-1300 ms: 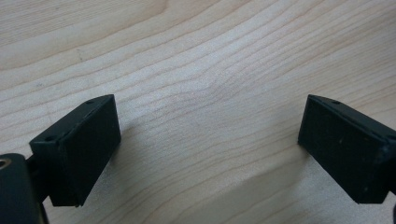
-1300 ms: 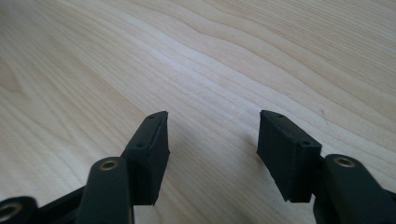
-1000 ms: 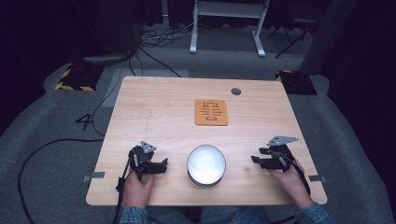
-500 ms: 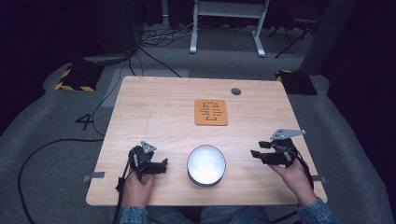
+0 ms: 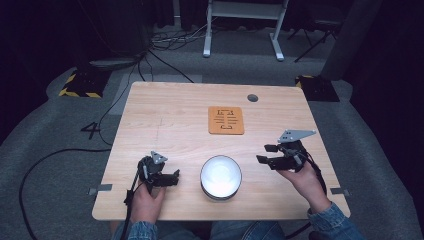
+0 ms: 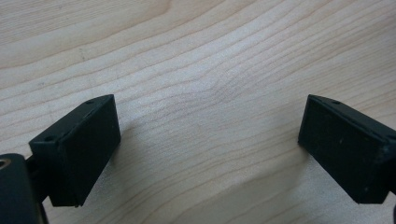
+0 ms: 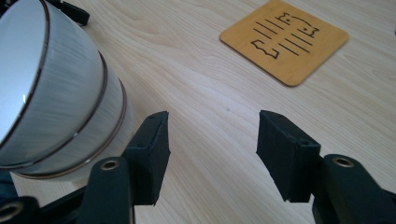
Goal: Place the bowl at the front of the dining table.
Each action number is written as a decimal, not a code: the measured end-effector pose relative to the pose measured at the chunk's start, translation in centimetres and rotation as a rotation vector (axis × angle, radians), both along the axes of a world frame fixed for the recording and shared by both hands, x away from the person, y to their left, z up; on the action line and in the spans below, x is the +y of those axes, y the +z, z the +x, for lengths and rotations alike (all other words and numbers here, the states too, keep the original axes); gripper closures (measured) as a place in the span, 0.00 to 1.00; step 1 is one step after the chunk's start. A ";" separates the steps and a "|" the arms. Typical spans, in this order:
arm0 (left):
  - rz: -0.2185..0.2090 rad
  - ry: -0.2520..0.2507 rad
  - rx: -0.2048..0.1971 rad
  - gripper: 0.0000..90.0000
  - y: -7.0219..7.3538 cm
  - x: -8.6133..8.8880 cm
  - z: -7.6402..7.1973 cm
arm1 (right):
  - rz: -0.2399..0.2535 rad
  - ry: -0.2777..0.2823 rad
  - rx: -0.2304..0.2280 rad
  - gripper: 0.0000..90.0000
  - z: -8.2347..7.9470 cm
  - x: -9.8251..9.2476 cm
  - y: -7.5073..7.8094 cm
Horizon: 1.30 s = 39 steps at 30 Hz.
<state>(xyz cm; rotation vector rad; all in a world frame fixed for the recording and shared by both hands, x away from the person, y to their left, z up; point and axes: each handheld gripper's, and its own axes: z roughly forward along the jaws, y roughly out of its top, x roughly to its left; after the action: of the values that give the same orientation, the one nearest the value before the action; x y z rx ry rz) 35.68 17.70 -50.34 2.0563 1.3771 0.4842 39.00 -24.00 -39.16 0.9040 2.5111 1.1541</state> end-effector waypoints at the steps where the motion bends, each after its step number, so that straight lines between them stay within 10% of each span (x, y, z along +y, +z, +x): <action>1: 0.000 0.000 0.000 0.06 0.0 0.0 0.0 | 0.003 0.008 -0.001 0.49 0.1 0.3 0.1; 24: 0.001 0.000 -0.001 0.06 0.0 0.0 0.0 | 0.021 0.210 -0.036 0.49 -1.0 7.5 3.5; 39: 0.000 0.000 0.000 0.06 0.0 0.0 0.0 | -0.066 0.270 -0.016 0.57 -0.6 11.5 1.5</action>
<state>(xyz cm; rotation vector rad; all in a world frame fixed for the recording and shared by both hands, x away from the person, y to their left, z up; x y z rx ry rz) 35.68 17.71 -50.34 2.0562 1.3768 0.4842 38.44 -12.54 -37.65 0.5484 2.7021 1.1376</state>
